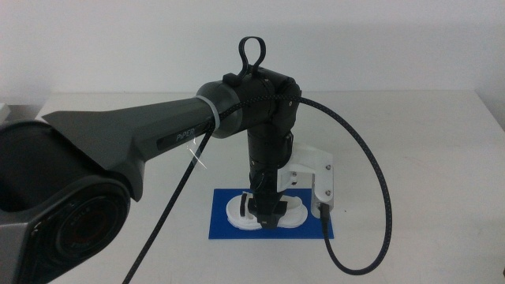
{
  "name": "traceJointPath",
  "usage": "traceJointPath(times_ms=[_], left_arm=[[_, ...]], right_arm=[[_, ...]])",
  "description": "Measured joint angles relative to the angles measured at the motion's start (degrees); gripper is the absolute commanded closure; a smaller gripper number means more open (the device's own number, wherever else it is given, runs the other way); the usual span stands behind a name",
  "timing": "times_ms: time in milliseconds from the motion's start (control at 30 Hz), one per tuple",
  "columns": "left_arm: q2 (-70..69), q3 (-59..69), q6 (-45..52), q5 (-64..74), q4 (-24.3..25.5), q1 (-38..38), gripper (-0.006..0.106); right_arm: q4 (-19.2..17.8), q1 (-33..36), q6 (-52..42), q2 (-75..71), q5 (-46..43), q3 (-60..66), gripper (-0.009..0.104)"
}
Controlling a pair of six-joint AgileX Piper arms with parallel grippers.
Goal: Use one arm to grab the shoe from the table and place it on the mat.
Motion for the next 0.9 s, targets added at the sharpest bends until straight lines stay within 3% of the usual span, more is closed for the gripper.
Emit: traceJointPath(times_ms=[167, 900], left_arm=[[0.0, 0.0, -0.9, -0.4, 0.1, 0.0, 0.018], [-7.6, -10.6, -12.6, 2.4, -0.1, 0.0, 0.018]], right_arm=[[0.0, 0.0, 0.0, 0.0, 0.0, 0.0, 0.017], [0.0, 0.0, 0.0, 0.0, 0.0, 0.0, 0.017]])
